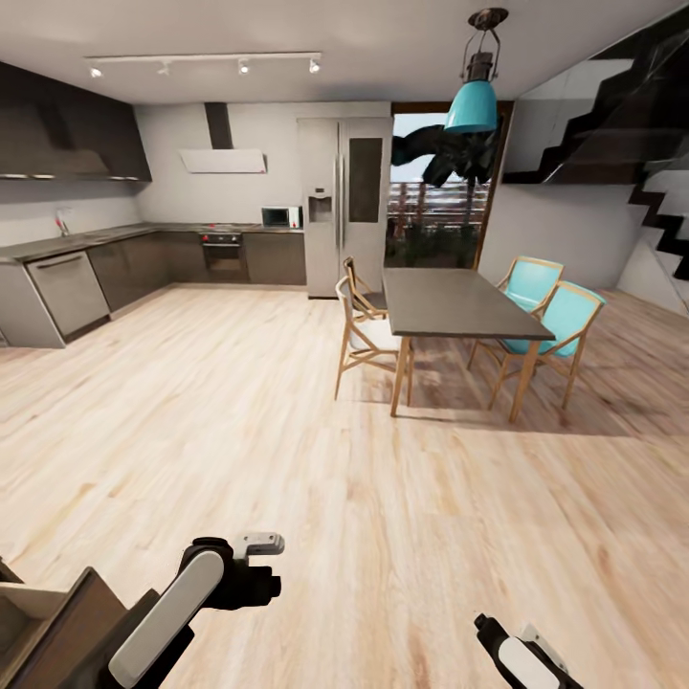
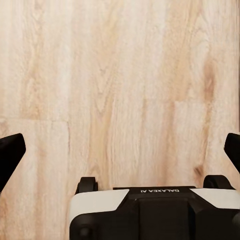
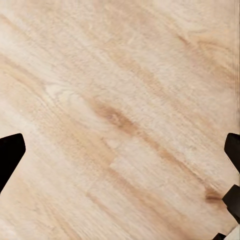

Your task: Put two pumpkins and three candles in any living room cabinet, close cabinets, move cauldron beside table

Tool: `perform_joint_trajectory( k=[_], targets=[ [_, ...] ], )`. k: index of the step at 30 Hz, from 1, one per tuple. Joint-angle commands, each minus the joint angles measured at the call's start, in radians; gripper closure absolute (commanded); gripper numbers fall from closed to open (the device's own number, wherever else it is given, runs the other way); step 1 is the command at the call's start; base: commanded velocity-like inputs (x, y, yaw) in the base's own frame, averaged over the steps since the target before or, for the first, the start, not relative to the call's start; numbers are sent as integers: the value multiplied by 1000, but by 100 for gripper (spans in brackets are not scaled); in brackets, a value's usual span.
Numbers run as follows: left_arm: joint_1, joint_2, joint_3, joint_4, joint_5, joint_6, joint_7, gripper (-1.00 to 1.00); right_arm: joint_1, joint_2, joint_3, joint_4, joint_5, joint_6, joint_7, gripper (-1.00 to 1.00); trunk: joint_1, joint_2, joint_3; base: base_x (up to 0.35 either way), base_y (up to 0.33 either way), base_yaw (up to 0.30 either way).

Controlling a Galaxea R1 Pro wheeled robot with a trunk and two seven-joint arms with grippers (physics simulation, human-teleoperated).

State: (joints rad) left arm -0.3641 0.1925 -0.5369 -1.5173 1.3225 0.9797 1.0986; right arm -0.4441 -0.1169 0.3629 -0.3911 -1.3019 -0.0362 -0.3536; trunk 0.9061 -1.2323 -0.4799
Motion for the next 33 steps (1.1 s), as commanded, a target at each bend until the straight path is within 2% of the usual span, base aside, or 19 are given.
perform_joint_trajectory(
  k=[1,13,16,19,23,33],
  targets=[
    [-1,1,-1,-1,8,2,10,-100,-1,-2,8,-2,-10,-4,-6,-100,0,-1,-1,0,0,-279],
    [-1,1,-1,-1,9,2,10,-100,-1,-10,8,-2,-14,-3,-7,-100,0,-1,-1,0,0,-254],
    [-1,1,-1,-1,9,2,10,-100,-1,-11,8,-2,-47,-1,-7,-100,0,-1,-1,0,0,-41],
    [-1,1,-2,-1,9,2,10,-100,-1,-12,8,0,-127,4,-7,-100,0,-1,-1,0,0,-8],
    [-1,1,-3,-1,9,2,10,-100,-1,-11,8,29,-174,10,-4,-100,0,-1,-4,0,0,-1],
    [-1,1,-3,-1,9,3,10,-100,-1,-10,8,39,-187,12,25,-100,0,-1,-14,0,0,-22]
  ],
)
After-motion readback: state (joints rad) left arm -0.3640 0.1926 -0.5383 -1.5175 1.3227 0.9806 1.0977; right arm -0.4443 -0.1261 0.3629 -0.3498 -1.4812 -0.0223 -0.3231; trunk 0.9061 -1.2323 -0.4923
